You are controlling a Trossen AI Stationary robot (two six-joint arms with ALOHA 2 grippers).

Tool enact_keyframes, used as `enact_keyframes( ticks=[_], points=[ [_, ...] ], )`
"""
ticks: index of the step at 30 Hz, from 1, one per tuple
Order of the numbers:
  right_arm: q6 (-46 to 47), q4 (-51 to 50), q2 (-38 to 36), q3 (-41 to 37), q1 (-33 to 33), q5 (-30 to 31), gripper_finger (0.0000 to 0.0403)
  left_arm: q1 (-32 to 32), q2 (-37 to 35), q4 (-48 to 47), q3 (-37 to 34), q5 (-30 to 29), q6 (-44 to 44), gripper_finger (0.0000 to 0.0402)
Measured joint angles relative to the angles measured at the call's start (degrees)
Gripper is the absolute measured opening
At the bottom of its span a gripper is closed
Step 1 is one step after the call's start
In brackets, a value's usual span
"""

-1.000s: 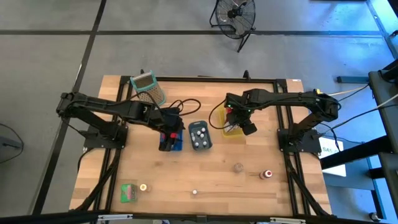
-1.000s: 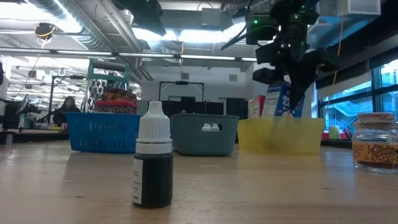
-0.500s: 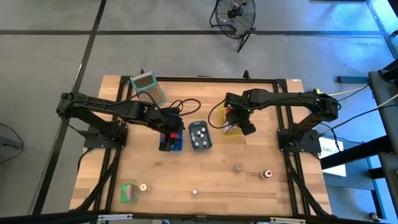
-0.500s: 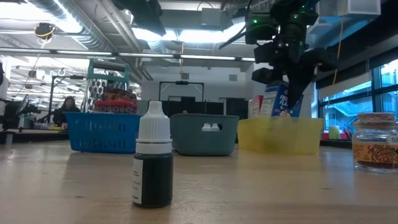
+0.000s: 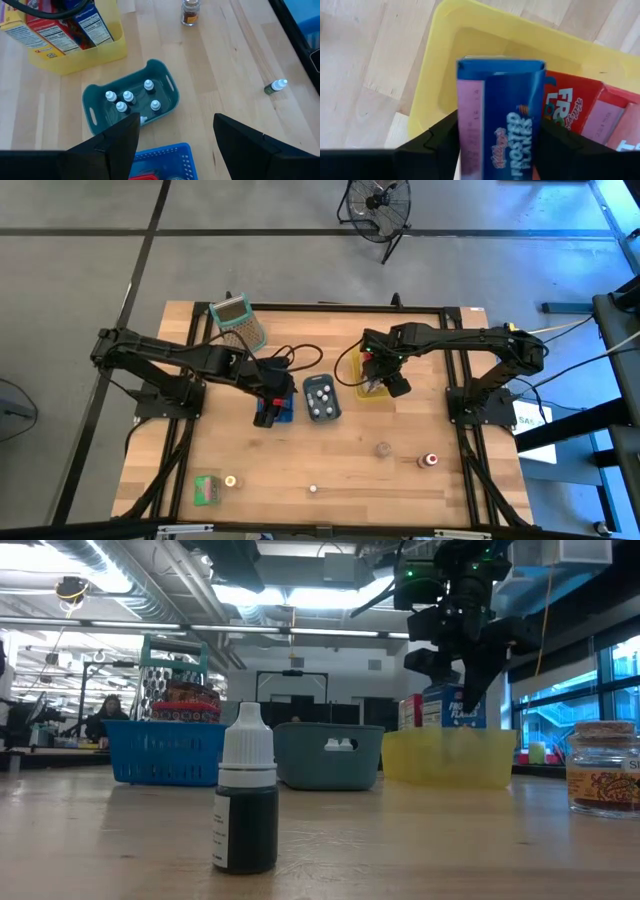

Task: Pick & Place Kitchen Items
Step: Put the blue cereal box into the yellow bin, then put the brown seasoning bottle into the blue bin

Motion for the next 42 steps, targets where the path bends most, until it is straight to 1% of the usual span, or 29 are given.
enact_keyframes(
  ticks=[6, 10, 20, 23, 25, 28, 33, 37, 42],
  points=[
    [0.0, -0.1, 0.0, 0.0, 0.0, 0.0, 0.0209, 0.0, 0.0, 0.0, 0.0, 0.0, 0.0, 0.0248],
    [0.4, -2.5, -0.2, 1.8, 0.0, 0.0, 0.0209, 0.0, 0.0, 0.0, 0.0, 0.0, 0.0, 0.0248],
    [2.3, -13.8, -0.3, 12.9, 2.2, 0.0, 0.0209, 0.0, 0.0, -0.2, 0.0, -0.4, -0.6, 0.0248],
    [4.3, -18.1, -0.3, 17.4, 3.2, 0.0, 0.0209, 0.0, 0.0, -4.1, 2.0, -0.4, -1.0, 0.0248],
    [6.0, -20.8, -0.3, 20.1, 4.1, 0.0, 0.0209, 0.0, -0.1, -7.0, 4.3, -0.4, -3.2, 0.0249],
    [9.1, -24.1, -0.3, 23.9, 6.1, 0.0, 0.0209, 0.1, -0.1, -11.2, 7.6, -0.4, -7.4, 0.0249],
    [15.0, -28.0, -0.3, 27.6, 11.2, 0.0, 0.0209, -0.7, -0.1, -14.1, 10.9, -0.5, -13.4, 0.0249],
    [22.0, -31.8, -0.9, 28.2, 16.6, -0.1, 0.0209, -1.4, -0.1, -16.5, 11.7, -0.3, -17.4, 0.0249],
    [30.5, -32.4, -2.5, 28.2, 24.0, -0.2, 0.0209, -1.4, -0.4, -17.7, 11.9, 1.2, -18.6, 0.0249]
  ],
)
